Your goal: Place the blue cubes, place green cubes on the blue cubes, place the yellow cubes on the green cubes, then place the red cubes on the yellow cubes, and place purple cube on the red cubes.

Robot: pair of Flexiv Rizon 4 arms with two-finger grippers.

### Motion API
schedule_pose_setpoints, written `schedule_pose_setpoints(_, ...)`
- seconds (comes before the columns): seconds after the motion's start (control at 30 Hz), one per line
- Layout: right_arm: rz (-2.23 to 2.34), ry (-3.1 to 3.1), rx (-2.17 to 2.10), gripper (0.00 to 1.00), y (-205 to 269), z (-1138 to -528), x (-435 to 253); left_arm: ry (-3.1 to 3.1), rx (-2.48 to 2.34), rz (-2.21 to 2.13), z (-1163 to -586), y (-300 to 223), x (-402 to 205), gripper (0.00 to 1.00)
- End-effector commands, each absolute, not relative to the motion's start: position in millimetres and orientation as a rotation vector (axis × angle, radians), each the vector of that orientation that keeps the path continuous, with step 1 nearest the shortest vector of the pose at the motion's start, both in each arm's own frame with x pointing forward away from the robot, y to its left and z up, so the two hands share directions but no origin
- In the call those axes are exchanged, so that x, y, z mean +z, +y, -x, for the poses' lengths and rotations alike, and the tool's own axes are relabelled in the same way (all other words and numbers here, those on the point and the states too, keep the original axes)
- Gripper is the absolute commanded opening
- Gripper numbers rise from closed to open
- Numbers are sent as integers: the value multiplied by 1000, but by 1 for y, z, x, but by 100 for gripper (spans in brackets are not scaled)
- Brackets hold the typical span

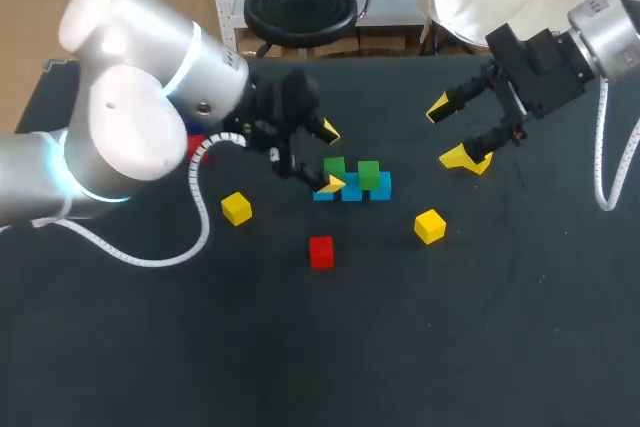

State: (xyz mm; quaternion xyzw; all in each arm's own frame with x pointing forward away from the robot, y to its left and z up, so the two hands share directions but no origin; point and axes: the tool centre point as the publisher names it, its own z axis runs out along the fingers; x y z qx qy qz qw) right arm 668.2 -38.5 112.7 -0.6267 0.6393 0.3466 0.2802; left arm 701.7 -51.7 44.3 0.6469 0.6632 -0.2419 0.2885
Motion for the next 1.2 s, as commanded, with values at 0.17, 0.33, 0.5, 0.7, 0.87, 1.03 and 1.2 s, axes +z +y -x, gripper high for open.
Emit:
schedule_pose_setpoints(0.17,1679,1715,927,100,-39,-668,113,1720,-638,-1717,-686,-15,79,100)
schedule_pose_setpoints(0.33,1679,1715,927,100,-39,-668,113,1713,-631,-1689,-681,-2,91,100)
schedule_pose_setpoints(0.5,1679,1715,927,100,-39,-668,113,1730,-644,-1649,-677,10,96,100)
schedule_pose_setpoints(0.7,1679,1715,927,100,-39,-668,113,1758,-656,-1614,-677,20,95,100)
schedule_pose_setpoints(0.87,1679,1715,927,100,-39,-668,113,1756,-664,-1603,-677,24,97,100)
schedule_pose_setpoints(1.03,1679,1715,927,100,-39,-668,113,1743,-666,-1598,-675,26,100,100)
schedule_pose_setpoints(1.2,1679,1715,927,100,-39,-668,113,1737,-669,-1596,-675,26,101,100)
